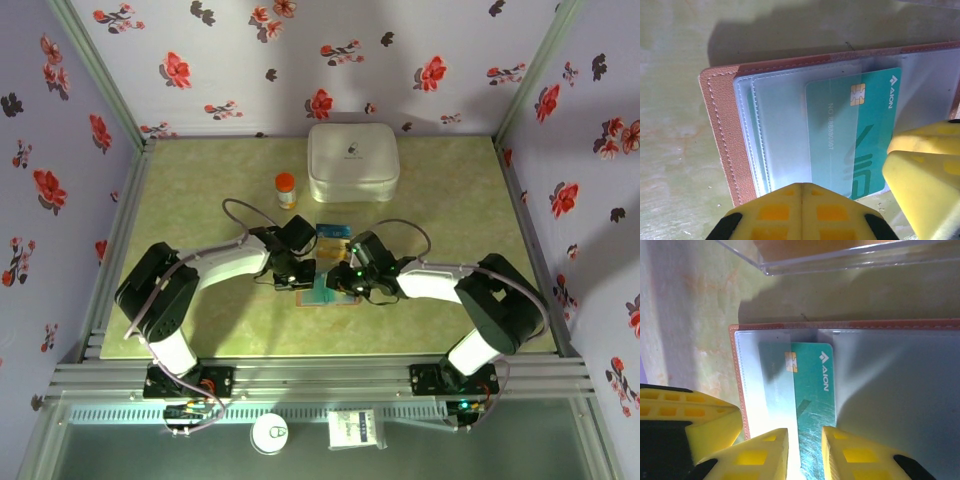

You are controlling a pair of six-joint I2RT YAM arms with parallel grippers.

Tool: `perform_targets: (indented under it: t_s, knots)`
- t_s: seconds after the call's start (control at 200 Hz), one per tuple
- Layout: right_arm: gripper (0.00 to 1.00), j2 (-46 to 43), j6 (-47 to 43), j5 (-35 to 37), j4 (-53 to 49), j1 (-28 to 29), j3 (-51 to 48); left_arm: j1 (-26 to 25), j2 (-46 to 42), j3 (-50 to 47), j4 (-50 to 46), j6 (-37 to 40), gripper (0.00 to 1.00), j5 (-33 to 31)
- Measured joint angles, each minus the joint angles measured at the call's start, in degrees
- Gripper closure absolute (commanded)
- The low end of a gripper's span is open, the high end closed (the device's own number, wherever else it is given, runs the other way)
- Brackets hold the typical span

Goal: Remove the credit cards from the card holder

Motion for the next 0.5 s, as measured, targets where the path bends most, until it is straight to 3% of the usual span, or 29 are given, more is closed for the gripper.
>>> perform_targets:
  t_s: [0.5]
  knots:
    - [0.76, 1.1, -0.6, -1.5, -0.9, -0.9, 0.9, 0.0, 1.6, 0.0, -0.5, 0.5, 1.0, -0.5]
